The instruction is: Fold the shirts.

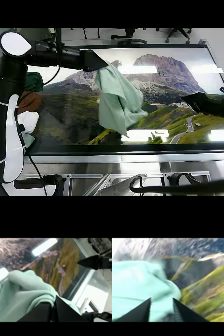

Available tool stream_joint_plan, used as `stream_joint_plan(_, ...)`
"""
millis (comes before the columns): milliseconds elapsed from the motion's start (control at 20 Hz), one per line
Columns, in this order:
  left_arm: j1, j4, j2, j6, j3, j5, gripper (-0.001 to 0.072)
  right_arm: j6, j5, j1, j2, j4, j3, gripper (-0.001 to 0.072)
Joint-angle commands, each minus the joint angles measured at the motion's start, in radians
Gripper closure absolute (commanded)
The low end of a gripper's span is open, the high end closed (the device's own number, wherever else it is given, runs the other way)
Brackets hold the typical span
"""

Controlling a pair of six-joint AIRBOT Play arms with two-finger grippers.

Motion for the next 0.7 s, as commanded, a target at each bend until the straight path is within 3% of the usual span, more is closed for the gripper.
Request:
stream_joint_plan(0, -0.024, 0.000, 0.015, -0.006, -0.116, 0.000, 0.0696, -0.005, 0.134, 0.002, -0.009, -0.001, 0.001, 0.0271)
stream_joint_plan(150, 0.025, -0.002, -0.029, -0.002, -0.232, -0.030, 0.0695, -0.006, 0.116, 0.037, -0.010, -0.001, -0.117, 0.0271)
stream_joint_plan(400, 0.095, -0.002, -0.073, 0.053, -0.359, -0.047, 0.0695, -0.006, -0.082, 0.251, -0.048, -0.001, -0.372, 0.0271)
stream_joint_plan(650, 0.130, -0.003, -0.117, 0.061, -0.365, -0.078, 0.0695, -0.006, -0.274, 0.495, -0.270, 0.000, -0.400, 0.0272)
